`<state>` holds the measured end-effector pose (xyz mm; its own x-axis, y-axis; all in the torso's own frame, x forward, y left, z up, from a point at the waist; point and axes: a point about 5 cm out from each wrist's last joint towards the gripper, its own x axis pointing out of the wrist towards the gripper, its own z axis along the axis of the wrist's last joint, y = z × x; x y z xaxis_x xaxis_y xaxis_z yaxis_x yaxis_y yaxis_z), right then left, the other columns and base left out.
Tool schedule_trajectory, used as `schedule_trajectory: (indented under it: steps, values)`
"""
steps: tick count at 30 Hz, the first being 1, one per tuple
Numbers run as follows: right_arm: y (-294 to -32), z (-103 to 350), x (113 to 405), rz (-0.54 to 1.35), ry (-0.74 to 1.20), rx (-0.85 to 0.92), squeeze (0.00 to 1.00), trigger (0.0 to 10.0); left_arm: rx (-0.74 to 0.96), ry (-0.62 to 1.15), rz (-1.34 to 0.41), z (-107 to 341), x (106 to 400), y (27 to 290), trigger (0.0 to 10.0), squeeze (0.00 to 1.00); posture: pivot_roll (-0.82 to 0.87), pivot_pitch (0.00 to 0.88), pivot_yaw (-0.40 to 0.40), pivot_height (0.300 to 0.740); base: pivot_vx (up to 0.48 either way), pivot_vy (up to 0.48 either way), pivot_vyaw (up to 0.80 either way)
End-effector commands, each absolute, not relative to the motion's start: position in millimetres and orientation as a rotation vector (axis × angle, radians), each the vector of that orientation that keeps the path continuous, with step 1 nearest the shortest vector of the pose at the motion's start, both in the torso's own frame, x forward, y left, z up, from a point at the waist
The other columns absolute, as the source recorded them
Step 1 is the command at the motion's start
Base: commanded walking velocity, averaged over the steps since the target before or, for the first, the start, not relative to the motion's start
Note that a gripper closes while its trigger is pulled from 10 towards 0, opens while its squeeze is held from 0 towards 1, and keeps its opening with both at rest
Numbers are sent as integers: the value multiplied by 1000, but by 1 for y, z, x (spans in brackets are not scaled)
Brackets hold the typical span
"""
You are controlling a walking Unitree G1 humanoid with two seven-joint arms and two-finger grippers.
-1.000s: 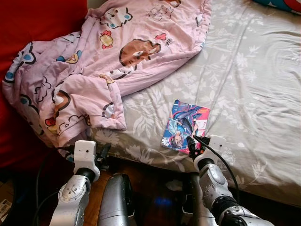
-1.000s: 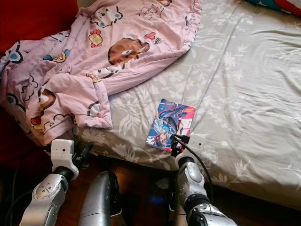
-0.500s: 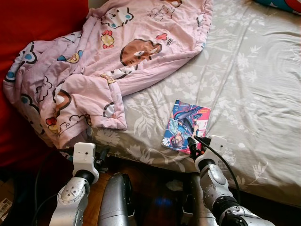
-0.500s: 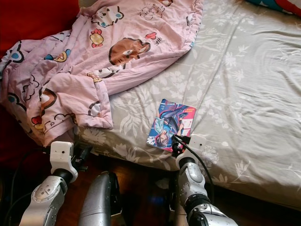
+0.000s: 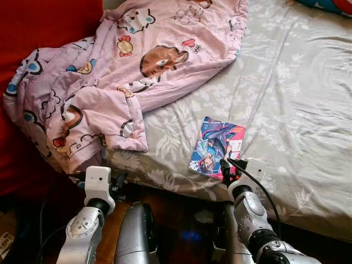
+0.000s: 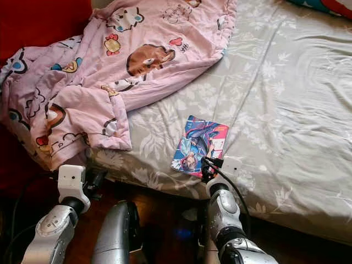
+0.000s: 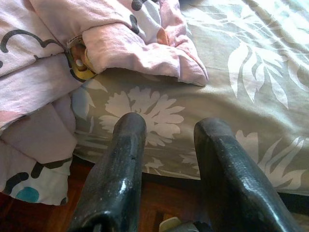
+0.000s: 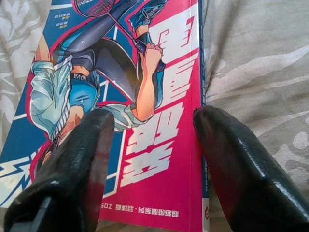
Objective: Clean up the room
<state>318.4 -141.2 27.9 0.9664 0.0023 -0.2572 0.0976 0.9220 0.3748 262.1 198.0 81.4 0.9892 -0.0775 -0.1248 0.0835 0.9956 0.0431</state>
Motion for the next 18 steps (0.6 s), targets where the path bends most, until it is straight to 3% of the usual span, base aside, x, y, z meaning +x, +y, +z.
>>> schedule_trajectory:
  steps: [1, 18]
  values:
    - [-141, 23, 314, -69, 265, 418, 0, 10000, 58, 148, -66, 75, 257, 203, 10000, 0, 111, 312, 61, 587, 0, 0, 0]
    - [-140, 22, 314, -63, 278, 429, 0, 10000, 60, 142, -65, 77, 258, 203, 10000, 0, 117, 311, 63, 587, 0, 0, 0]
